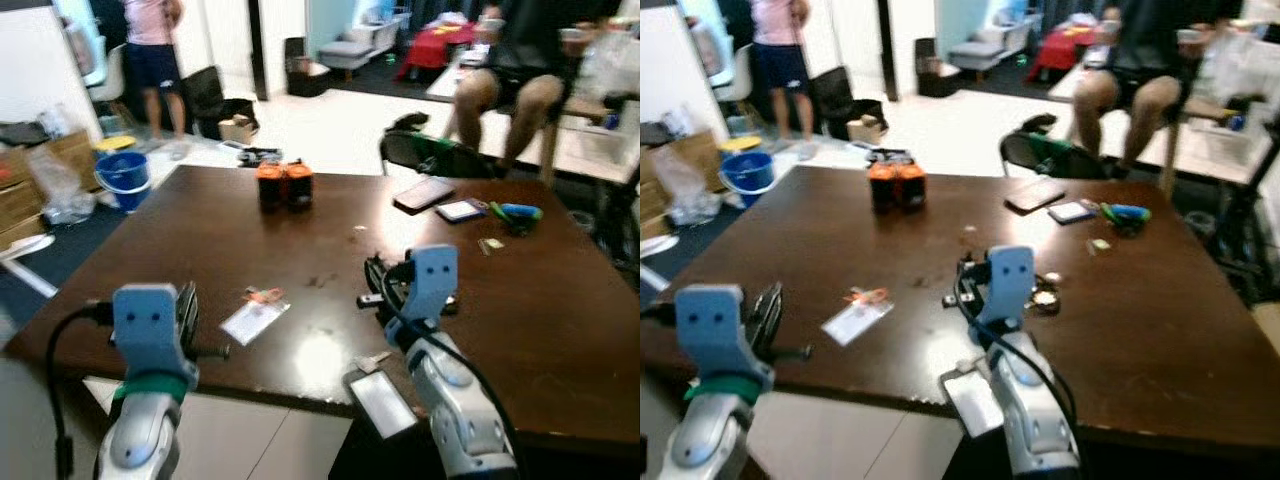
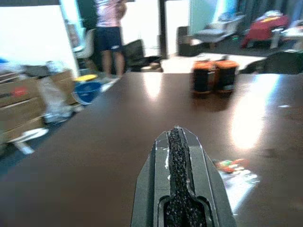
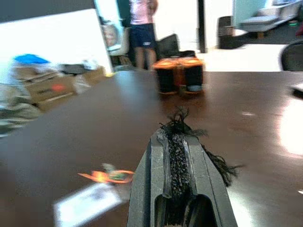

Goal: Hang keys on a hook

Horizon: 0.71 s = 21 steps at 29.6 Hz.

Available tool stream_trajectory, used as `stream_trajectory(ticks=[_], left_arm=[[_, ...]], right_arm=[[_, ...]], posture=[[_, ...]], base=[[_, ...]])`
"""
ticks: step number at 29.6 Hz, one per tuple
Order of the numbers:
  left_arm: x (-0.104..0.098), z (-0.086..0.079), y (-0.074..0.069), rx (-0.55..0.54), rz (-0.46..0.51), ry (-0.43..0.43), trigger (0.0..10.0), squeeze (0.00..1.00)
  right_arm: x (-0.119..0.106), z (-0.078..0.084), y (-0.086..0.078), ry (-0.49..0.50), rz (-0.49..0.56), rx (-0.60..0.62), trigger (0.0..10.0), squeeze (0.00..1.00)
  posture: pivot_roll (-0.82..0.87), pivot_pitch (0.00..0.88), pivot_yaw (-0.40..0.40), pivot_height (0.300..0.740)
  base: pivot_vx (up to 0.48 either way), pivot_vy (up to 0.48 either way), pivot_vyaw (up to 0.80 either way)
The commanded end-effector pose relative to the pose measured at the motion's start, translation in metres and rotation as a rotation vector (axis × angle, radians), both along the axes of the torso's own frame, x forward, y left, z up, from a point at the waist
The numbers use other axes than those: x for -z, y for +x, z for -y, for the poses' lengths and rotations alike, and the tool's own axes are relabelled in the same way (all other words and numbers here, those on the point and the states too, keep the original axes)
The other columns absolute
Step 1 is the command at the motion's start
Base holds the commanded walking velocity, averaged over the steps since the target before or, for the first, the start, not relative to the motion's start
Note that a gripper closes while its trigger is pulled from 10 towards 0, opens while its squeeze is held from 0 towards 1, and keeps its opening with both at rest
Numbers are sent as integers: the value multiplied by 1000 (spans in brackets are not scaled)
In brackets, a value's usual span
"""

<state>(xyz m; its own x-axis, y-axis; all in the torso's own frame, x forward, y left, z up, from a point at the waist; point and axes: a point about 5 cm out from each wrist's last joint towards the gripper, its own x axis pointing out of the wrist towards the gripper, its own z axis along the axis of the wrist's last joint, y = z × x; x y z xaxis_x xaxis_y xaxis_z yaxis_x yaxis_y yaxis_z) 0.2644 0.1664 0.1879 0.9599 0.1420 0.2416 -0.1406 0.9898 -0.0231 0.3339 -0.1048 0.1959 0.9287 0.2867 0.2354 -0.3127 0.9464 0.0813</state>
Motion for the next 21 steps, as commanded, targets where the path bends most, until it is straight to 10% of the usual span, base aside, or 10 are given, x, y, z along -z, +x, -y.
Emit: stream_trajectory(ticks=[1, 21], left_arm=[[3, -2, 0, -3, -20, -9, 10000, 0], [-1, -4, -2, -13, -25, -2, 10000, 0]], right_arm=[[-2, -2, 0, -11, 14, -2, 10000, 0], [-4, -3, 2, -14, 22, -8, 10000, 0]], posture=[[-150, 5, 95, 740], [-167, 19, 102, 740]], base=[[0, 0, 800], [0, 0, 800]])
